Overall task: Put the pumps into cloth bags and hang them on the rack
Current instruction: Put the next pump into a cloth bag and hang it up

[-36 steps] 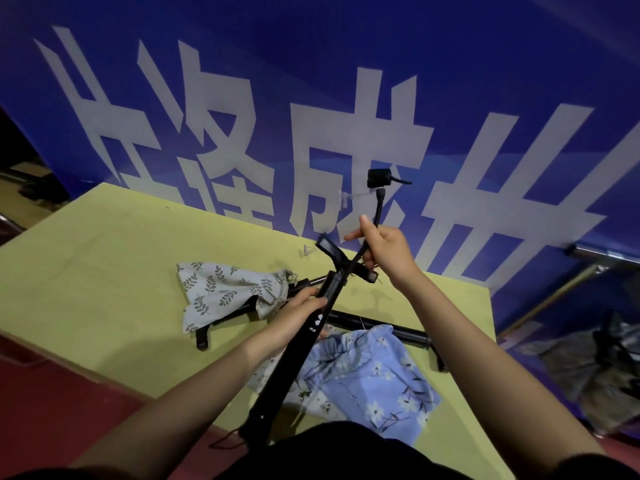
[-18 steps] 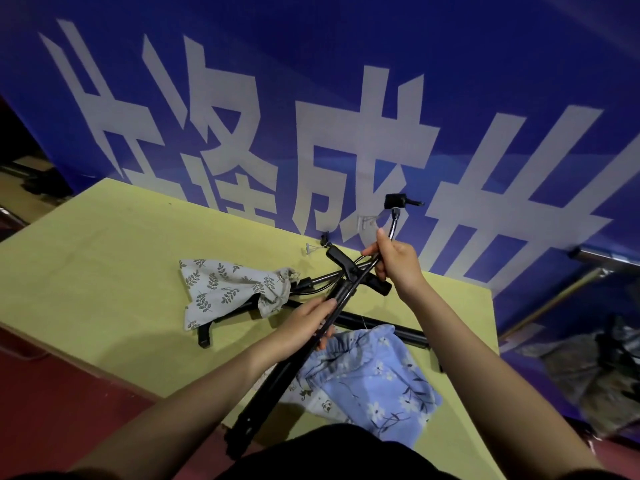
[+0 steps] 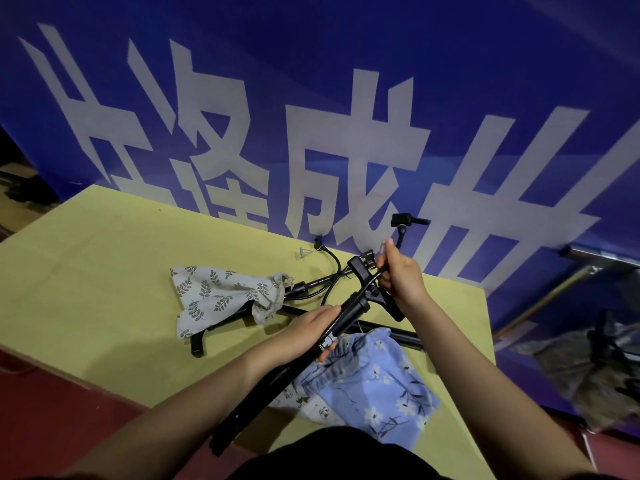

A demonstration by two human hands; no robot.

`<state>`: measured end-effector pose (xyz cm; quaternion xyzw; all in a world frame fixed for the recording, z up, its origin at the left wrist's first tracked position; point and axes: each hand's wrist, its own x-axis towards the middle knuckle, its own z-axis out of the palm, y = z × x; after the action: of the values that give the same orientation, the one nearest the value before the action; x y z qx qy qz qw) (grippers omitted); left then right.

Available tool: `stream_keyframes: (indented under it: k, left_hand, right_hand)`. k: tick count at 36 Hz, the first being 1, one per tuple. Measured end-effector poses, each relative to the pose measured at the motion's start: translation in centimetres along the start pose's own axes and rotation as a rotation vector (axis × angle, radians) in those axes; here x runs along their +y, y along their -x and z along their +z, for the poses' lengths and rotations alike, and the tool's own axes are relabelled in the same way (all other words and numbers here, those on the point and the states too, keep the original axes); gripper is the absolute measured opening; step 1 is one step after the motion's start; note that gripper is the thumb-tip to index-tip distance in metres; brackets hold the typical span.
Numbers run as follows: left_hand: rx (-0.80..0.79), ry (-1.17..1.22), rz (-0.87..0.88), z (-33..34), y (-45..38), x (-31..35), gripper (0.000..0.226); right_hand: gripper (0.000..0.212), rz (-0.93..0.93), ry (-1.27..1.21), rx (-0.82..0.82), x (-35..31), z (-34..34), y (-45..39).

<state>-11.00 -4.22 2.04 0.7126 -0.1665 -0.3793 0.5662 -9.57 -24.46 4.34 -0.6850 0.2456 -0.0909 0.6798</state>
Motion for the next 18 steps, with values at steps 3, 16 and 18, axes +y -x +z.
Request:
stream_keyframes:
  k: [3, 16, 18]
  left_hand:
    - [-0.022, 0.011, -0.005, -0.3, -0.3, -0.2, 0.017]
    - [-0.021, -0.06, -0.03, 0.1, -1.1, -0.7, 0.038]
    - [-0.022, -0.027, -0.039, 0.3, -1.1, -0.4, 0.035]
  right_hand:
    - [0.049, 0.011, -0.036, 0.007, 0.0, -0.2, 0.2]
    - [0.049, 0.03, 0.075, 0.068, 0.4, -0.7, -0.1]
    - [0.049, 0.037, 0.093, 0.078, 0.4, -0.8, -0.3]
